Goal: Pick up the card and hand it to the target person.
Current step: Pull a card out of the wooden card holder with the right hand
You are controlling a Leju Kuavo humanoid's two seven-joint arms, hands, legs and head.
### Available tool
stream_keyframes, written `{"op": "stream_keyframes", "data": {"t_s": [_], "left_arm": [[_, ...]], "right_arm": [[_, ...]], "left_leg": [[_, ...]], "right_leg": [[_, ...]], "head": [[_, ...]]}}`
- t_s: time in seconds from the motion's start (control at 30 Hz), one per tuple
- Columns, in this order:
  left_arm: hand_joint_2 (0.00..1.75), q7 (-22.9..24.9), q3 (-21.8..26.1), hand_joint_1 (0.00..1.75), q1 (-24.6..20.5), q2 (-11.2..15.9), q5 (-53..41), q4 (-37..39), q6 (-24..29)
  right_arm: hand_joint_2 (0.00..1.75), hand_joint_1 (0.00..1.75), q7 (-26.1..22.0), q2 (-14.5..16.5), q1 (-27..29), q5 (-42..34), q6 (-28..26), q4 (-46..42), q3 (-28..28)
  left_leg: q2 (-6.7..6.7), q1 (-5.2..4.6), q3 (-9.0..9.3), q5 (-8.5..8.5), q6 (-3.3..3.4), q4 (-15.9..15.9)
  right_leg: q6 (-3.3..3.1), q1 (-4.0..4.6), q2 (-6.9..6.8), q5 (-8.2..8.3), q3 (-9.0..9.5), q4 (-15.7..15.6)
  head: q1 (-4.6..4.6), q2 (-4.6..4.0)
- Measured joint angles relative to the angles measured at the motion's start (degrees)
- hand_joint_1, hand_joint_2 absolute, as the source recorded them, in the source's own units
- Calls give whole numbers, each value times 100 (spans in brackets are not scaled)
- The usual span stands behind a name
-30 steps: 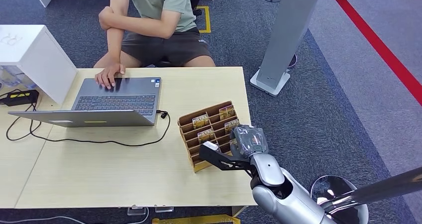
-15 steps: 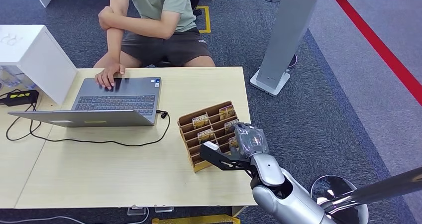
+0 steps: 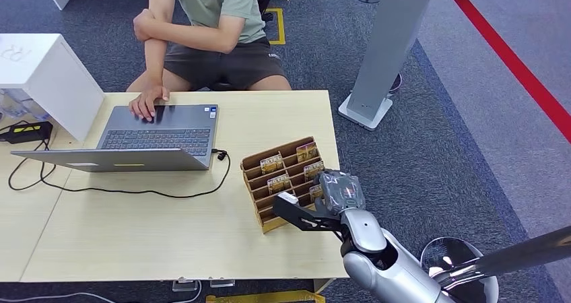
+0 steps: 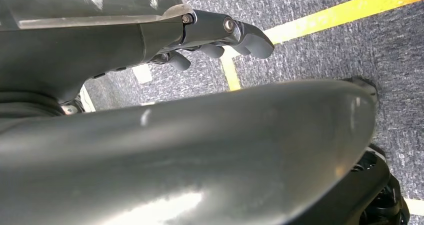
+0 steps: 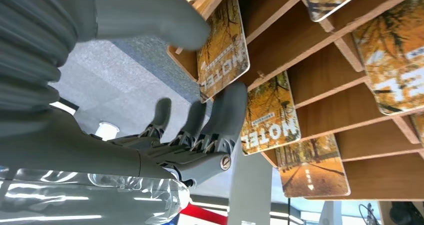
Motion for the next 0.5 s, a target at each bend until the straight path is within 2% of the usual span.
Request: {"op": "stream_keyframes", "data": {"t_s": [0.23,0.4,0.5], "left_arm": [[0,6,-1,0,0,0,0,2,-3],[0,14,0,0,0,0,0,2,-4],[0,22,-1,0,0,0,3,2,-7]], "right_arm": [[175,132,7,-16,25,0,8,0,-82],[175,161,12,-16,25,-7,26,-2,-107],[175,173,16,-16,25,-21,36,-2,-116]], "left_leg": [[0,0,2,0,0,0],[0,0,3,0,0,0],[0,0,4,0,0,0]], "right_leg": [[0,0,0,0,2,0],[0,0,0,0,3,0],[0,0,0,0,3,0]], "head": [[-3,0],[1,0],[1,0]]}}
